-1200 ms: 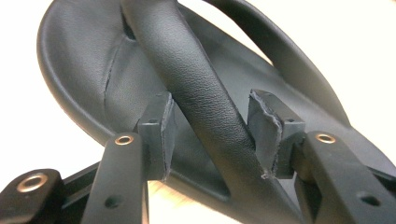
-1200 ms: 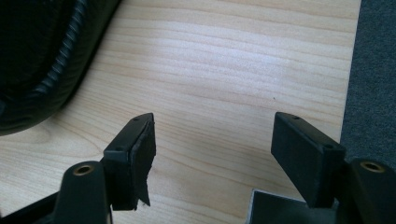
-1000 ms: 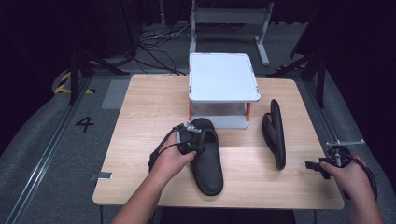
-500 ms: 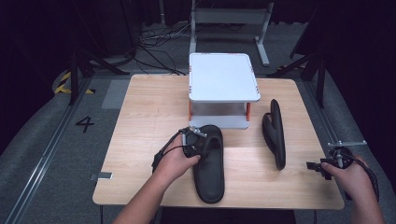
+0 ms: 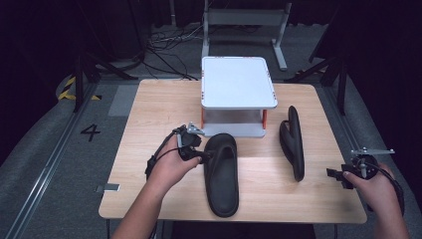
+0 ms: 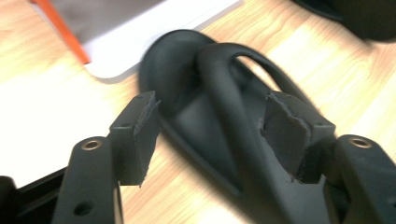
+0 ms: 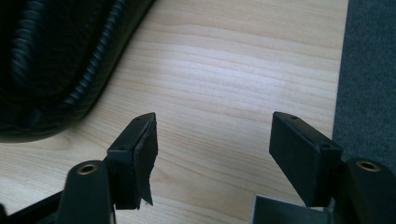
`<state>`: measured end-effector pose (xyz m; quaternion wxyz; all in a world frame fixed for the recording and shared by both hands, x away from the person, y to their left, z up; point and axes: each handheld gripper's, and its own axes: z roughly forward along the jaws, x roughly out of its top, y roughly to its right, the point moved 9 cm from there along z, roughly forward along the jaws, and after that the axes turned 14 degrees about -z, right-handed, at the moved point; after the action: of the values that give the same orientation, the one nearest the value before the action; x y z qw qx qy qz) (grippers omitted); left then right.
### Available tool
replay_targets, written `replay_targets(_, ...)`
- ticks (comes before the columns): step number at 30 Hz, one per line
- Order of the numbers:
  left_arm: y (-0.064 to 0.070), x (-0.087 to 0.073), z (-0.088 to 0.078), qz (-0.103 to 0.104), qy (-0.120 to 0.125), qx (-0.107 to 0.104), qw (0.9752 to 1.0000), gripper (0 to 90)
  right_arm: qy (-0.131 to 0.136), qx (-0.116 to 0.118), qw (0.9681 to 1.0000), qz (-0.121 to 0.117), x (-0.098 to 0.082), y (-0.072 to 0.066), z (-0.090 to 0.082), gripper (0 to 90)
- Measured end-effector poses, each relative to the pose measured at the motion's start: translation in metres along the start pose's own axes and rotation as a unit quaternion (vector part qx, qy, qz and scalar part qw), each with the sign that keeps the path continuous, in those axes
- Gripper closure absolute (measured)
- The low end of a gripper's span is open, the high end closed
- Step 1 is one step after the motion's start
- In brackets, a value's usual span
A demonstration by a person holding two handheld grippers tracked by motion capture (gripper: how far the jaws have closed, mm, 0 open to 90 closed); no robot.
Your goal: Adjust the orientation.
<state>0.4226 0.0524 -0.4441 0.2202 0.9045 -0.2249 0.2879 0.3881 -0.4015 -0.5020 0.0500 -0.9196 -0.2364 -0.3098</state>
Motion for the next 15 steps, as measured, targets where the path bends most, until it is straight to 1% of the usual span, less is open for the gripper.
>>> replay_targets(2, -0.005, 0.004, -0.007, -0.001, 0.008, -0.007, 0.9999, 35.1, 0.013, 0.000, 0.9999, -0.004, 0.003, -0.002, -0.003, 34.7)
replay_targets(3, -0.008, 0.004, -0.009, -0.004, 0.006, -0.006, 1.0000, 34.2, 0.021, -0.003, 0.9998, -0.006, 0.005, -0.002, -0.004, 34.9)
replay_targets(5, -0.016, 0.005, -0.010, -0.001, 0.006, 0.003, 1.0000, 33.9, 0.033, -0.008, 0.9994, -0.007, 0.008, -0.002, -0.009, 35.5)
replay_targets(8, -0.031, 0.001, -0.010, -0.004, -0.008, 0.021, 0.9997, 32.8, 0.056, -0.014, 0.9982, -0.012, 0.015, -0.004, -0.015, 36.4)
replay_targets(10, -0.042, -0.002, -0.011, -0.002, -0.013, 0.039, 0.9992, 32.6, 0.069, -0.014, 0.9974, -0.015, 0.020, -0.007, -0.018, 37.5)
replay_targets(12, -0.051, -0.006, -0.012, -0.009, -0.015, 0.052, 0.9985, 32.5, 0.079, -0.014, 0.9966, -0.019, 0.026, -0.010, -0.022, 38.3)
replay_targets(15, -0.060, -0.012, -0.015, -0.011, -0.023, 0.065, 0.9975, 31.9, 0.095, -0.010, 0.9949, -0.030, 0.037, -0.016, -0.026, 39.4)
